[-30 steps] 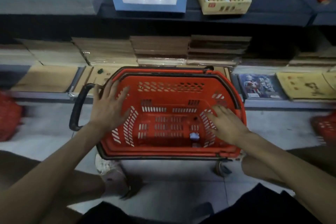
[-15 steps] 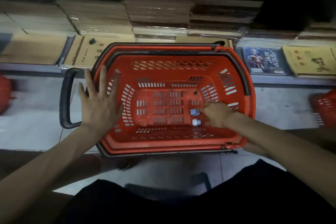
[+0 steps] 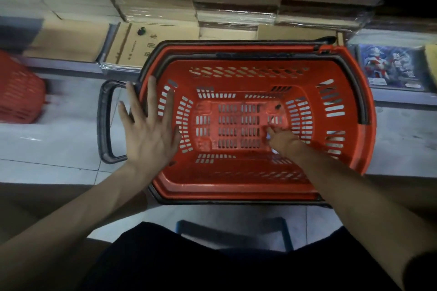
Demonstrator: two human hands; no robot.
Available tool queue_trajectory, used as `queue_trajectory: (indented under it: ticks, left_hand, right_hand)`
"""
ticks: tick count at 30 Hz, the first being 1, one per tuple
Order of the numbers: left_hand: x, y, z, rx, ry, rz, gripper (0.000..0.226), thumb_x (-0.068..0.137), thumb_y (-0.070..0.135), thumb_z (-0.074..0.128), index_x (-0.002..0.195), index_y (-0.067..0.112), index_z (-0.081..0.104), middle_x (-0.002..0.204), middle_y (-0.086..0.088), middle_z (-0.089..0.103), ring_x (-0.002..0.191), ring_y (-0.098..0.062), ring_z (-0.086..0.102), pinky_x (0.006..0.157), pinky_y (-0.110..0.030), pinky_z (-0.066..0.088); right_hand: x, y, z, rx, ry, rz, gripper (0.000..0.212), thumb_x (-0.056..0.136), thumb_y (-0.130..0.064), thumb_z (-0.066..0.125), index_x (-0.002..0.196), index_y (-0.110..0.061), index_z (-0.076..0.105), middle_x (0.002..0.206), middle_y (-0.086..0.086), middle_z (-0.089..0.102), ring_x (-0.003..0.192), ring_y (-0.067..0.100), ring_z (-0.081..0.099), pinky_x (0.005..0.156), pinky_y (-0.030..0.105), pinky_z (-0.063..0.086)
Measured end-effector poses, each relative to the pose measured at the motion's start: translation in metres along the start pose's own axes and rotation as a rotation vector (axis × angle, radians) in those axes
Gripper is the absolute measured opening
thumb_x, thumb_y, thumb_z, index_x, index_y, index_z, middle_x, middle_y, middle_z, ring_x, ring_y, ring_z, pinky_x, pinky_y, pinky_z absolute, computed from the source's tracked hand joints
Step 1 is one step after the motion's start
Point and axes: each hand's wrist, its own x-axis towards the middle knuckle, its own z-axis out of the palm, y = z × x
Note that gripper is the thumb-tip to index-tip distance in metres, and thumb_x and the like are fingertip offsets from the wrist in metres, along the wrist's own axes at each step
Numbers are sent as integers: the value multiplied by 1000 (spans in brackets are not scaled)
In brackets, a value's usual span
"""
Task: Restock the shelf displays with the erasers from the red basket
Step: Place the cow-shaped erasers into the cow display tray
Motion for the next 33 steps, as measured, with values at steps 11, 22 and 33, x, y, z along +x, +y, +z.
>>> queue_trajectory:
  ticks: [11,22,33]
  left_hand:
    - [23,-5,-1,53,-44,36,91,90,54,61,164,18,24,173,-20,-9,154,-57,-2,118,-73,23]
    - [87,-15,-2,-25,-121,109,88,84,64,64,158,26,36,174,-17,-4,154,-56,0,114,-68,33]
    - [96,-9,-16,27,-128,112,87,91,68,50,163,26,25,173,-19,5,159,-43,-2,126,-63,10]
  right_hand:
    - [-6,28,-1,125,112,-24,69,88,-22,68,152,-24,42,162,19,26,143,34,39,103,43,50]
    - [-54,74,-91,281,395,26,44,82,-31,66,124,-19,56,133,8,44,120,30,49,72,36,45]
    - [-136,88,-182,271,818,-72,44,77,-34,67,119,-23,58,129,3,46,109,23,52,63,31,43]
